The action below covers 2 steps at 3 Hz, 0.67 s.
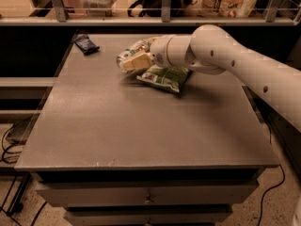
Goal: Move 7up can near rxbar blueberry
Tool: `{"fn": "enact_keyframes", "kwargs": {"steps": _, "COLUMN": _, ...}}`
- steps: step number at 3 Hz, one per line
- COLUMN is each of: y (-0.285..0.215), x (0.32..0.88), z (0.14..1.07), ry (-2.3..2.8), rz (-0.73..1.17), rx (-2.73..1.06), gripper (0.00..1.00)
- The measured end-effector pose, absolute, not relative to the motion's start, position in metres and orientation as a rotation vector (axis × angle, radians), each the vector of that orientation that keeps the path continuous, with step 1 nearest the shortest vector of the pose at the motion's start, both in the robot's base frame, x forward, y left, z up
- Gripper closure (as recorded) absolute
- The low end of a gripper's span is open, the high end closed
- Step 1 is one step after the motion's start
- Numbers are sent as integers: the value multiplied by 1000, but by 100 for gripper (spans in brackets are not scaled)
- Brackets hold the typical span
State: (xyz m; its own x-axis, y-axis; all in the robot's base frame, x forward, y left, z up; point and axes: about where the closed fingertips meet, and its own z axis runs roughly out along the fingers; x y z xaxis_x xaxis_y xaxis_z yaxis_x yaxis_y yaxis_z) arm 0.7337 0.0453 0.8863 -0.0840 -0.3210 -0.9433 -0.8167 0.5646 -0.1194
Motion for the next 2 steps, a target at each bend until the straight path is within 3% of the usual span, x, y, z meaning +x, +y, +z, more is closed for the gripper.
{"fn": "enact_keyframes", "kwargs": {"steps": 2, "y": 63, "x": 775, "z": 875, "ry": 1684, "rz": 499, "rx": -926, "gripper": 100}}
